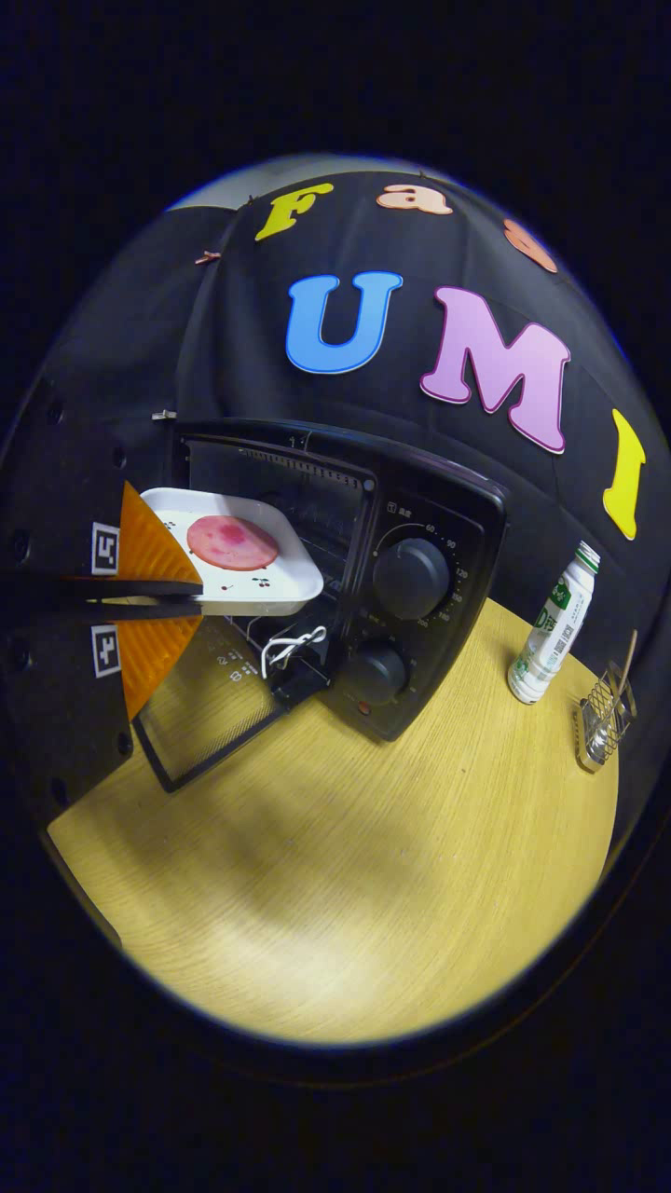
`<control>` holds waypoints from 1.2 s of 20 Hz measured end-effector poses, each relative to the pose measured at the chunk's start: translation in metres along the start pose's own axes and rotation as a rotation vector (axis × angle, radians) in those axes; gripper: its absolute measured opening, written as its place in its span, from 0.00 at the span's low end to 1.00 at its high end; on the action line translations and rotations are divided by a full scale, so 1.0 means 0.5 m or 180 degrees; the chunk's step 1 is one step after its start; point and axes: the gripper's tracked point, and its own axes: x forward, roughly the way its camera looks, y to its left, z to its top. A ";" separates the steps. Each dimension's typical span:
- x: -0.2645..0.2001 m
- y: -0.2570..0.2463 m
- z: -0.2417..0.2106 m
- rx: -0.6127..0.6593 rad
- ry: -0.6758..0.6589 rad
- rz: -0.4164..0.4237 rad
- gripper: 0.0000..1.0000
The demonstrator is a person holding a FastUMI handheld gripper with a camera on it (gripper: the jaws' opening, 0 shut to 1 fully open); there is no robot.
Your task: Open the toaster oven, put the food inside, and close the toaster oven door.
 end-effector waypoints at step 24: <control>-0.005 0.032 0.020 -0.0909 -0.0545 0.0062 0.96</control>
